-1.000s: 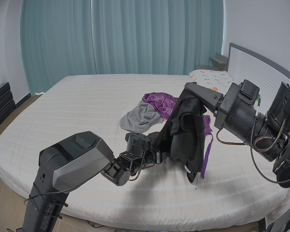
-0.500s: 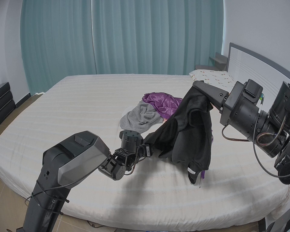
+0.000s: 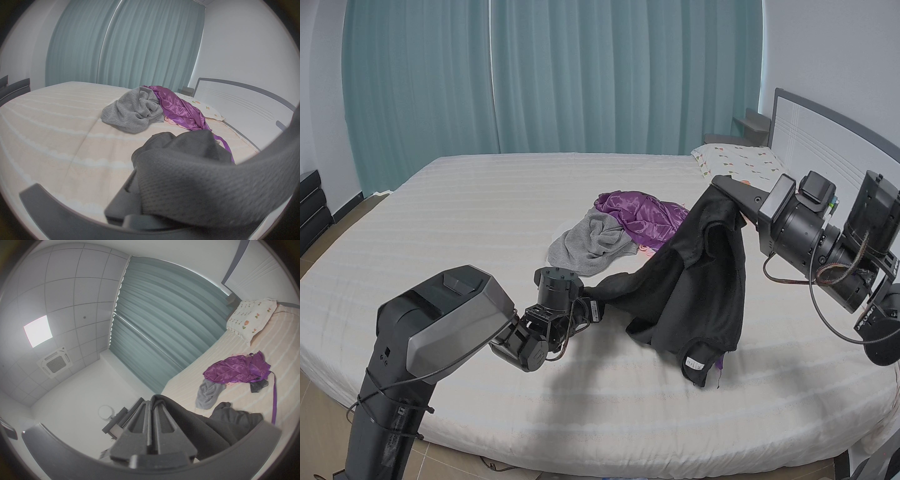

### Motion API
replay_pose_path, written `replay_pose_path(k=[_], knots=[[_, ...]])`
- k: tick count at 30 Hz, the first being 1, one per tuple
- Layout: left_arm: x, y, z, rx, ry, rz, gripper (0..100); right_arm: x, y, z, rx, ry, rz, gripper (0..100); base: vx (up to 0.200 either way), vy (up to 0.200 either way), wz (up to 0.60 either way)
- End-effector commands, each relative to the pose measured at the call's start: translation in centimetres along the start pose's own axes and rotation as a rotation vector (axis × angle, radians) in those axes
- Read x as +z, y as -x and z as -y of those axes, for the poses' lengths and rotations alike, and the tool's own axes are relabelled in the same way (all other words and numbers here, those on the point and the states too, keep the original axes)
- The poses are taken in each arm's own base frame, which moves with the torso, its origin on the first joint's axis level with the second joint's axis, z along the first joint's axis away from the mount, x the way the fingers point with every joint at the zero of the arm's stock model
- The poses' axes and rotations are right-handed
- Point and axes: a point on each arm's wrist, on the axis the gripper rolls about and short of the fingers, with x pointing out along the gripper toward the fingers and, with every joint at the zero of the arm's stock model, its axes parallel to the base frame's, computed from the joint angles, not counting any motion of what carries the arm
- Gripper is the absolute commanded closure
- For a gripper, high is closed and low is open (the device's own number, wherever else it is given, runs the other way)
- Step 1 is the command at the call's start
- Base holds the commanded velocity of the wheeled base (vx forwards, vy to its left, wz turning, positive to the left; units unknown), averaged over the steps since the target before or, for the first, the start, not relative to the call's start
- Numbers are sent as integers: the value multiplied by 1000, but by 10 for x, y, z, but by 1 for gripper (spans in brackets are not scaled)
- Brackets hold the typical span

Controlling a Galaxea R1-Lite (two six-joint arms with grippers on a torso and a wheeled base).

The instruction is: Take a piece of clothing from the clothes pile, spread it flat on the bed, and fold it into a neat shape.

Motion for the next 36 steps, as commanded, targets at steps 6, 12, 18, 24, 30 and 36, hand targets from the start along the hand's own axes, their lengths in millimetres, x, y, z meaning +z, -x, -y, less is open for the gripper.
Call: replay_pose_path(k=[6,12,18,24,30,36], knots=[[59,75,2,-7,52,58,100,-5,-40,83,-238,15,37,100,0,0,0],[116,137,6,2,201,216,100,33,-69,91,-258,60,302,100,0,0,0],[149,175,8,-4,256,334,100,68,-64,57,-182,139,410,100,0,0,0],[128,185,4,2,276,267,100,28,-49,73,-262,159,262,100,0,0,0],[89,177,0,27,311,164,100,-25,-33,113,-329,66,104,100,0,0,0],[60,165,-2,54,290,70,100,-51,-23,139,-364,37,65,100,0,0,0]])
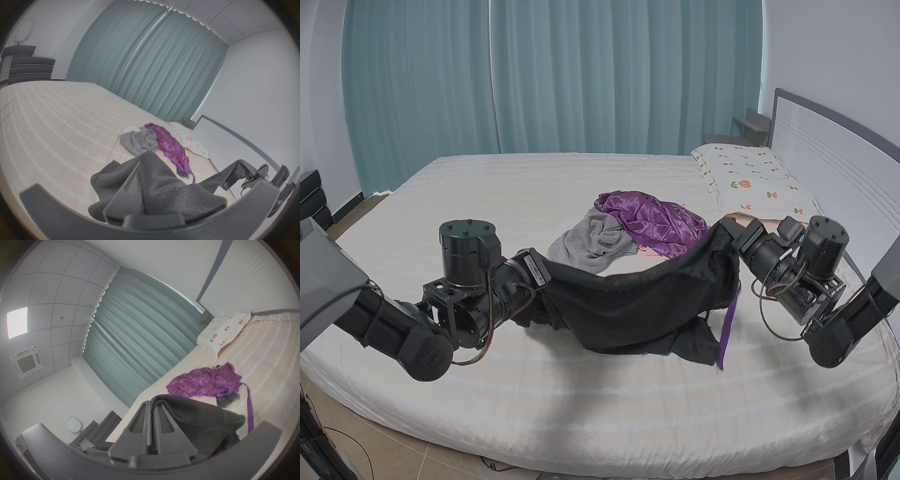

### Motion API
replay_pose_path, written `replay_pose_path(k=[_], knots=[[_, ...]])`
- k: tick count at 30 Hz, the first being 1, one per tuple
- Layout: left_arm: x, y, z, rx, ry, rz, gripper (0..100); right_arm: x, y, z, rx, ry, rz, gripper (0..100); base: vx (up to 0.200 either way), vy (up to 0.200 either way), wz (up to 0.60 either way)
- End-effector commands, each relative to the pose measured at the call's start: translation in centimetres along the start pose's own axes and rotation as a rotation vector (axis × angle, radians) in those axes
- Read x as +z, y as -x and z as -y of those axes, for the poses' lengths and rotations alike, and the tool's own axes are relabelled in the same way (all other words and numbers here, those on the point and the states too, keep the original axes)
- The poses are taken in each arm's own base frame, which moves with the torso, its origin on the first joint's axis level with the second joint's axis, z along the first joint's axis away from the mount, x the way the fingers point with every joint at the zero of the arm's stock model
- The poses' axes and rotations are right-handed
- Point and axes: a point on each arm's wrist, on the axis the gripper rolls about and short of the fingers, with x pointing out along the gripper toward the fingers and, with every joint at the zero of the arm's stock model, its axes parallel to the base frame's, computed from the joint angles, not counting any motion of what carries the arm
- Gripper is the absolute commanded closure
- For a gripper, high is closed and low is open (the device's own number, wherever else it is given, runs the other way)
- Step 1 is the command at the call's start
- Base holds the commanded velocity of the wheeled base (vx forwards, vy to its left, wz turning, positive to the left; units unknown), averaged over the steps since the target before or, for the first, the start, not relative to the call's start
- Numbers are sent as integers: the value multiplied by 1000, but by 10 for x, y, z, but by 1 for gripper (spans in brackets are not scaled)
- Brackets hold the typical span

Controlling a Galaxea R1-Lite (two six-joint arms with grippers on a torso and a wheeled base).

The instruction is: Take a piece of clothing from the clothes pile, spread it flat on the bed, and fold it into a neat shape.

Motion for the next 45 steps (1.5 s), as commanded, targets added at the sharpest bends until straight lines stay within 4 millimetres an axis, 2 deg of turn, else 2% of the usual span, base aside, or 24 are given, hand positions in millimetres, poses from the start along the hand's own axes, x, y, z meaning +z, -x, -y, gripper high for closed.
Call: replay_pose_path(k=[1,3,7,13,16,22,25,32,45], knots=[[-32,-6,-11,42,-22,-94,100,-34,5,30,-77,-12,-103,100,0,0,0],[-43,-6,-11,44,-14,-126,100,-43,10,39,-106,-13,-128,100,0,0,0],[-49,-4,-10,43,14,-144,100,-52,12,48,-135,-11,-153,100,0,0,0],[-57,1,-18,66,18,-177,100,-54,18,49,-149,-9,-165,100,0,0,0],[-69,2,-27,95,8,-207,100,-54,21,49,-156,-10,-170,100,0,0,0],[-77,6,-34,53,30,-156,100,-54,32,50,-146,-9,-157,100,-100,0,0],[-78,9,-35,55,29,-158,100,-53,35,49,-138,-8,-150,100,-200,0,0],[-73,9,-36,55,65,-142,100,-43,43,40,-116,-10,-130,100,0,0,0],[-63,13,-31,22,128,-123,100,-47,44,36,-103,-12,-143,100,0,31,0]])
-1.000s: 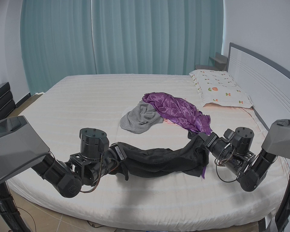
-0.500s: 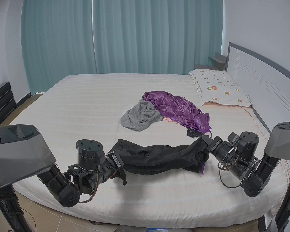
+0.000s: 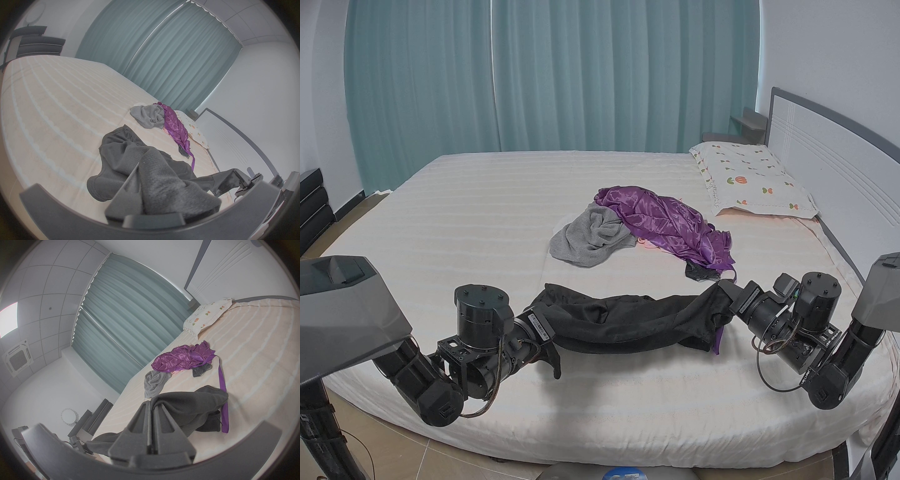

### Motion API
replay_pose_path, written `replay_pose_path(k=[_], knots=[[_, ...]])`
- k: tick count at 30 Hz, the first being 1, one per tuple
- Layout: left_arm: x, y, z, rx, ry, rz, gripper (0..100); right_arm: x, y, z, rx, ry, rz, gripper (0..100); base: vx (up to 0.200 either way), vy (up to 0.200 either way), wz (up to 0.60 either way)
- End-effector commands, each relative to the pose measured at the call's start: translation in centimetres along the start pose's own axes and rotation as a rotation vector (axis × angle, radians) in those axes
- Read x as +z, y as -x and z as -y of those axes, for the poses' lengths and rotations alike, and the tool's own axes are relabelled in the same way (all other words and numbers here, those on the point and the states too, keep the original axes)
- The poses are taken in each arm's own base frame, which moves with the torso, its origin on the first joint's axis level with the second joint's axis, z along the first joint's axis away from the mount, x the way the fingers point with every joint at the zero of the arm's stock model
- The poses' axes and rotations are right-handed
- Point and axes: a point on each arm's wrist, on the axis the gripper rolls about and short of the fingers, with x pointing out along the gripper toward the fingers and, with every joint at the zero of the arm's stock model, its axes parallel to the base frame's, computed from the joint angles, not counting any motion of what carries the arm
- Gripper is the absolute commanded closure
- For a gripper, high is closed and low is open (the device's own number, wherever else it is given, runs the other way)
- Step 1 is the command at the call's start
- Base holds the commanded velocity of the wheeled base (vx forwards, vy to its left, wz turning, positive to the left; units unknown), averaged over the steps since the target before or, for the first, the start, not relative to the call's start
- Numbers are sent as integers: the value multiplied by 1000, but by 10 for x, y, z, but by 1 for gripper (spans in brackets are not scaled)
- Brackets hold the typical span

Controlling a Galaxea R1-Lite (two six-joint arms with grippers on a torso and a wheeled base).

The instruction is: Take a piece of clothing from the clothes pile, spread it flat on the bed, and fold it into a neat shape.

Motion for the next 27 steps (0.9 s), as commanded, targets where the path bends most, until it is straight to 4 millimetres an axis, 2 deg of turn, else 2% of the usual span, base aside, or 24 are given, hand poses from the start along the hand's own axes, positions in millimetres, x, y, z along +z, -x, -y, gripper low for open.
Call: replay_pose_path(k=[1,13,27], knots=[[5,5,2,-16,8,8,100,1,1,-3,9,0,5,100,0,200,0],[17,17,7,-45,17,29,100,7,5,-9,30,-2,23,100,0,200,0],[18,22,7,-47,17,34,100,10,4,-9,32,-4,38,100,0,200,0]])
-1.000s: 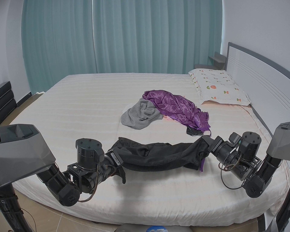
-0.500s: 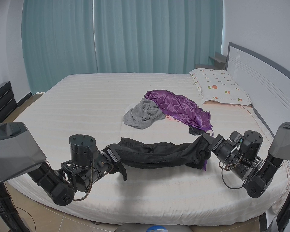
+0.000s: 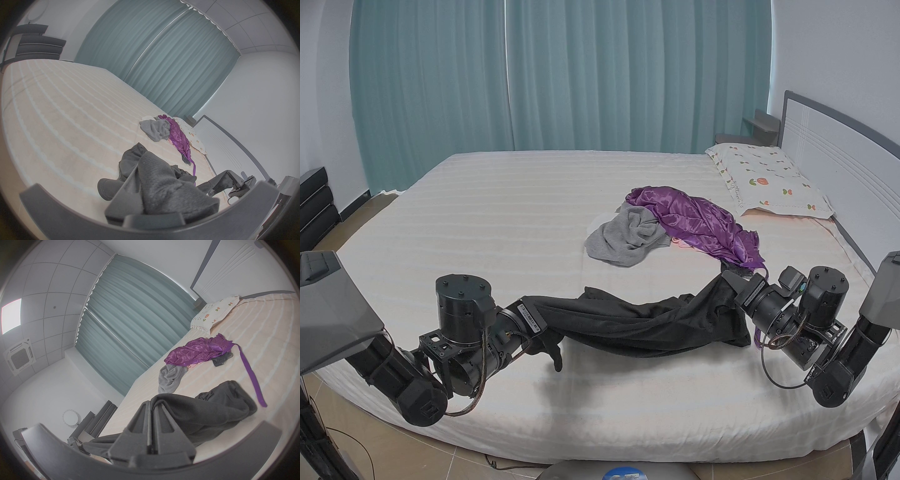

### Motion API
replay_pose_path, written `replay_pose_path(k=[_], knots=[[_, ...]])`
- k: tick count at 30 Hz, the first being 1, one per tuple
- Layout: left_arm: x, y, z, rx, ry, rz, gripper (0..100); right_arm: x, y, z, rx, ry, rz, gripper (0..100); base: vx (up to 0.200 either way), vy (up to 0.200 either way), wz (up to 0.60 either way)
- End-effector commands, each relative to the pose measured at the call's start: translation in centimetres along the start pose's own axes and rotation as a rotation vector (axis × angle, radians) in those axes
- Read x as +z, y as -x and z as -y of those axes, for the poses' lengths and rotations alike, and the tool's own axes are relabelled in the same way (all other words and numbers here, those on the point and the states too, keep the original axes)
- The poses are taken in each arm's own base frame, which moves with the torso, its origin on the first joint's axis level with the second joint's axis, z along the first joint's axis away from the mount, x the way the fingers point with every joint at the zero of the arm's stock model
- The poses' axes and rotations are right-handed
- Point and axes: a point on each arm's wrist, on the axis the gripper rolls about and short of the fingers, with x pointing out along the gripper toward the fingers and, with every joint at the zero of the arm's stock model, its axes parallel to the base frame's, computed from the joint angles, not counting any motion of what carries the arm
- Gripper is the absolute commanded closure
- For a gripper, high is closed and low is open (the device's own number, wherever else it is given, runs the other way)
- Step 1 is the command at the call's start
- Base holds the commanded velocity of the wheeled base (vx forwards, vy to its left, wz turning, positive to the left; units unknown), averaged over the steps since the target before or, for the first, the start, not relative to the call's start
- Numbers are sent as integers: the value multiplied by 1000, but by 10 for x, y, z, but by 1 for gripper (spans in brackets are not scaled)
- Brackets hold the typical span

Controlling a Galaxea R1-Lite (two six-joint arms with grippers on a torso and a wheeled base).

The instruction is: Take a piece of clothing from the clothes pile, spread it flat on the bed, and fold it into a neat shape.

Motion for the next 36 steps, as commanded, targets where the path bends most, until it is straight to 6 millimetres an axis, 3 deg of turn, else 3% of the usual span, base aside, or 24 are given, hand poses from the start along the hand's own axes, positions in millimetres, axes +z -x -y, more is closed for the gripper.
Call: replay_pose_path(k=[1,36], knots=[[2,2,0,-3,2,5,100,2,0,-1,3,-1,7,100,0,200,0],[9,5,-1,-4,11,27,100,4,-1,-1,18,-2,29,100,0,200,0]])
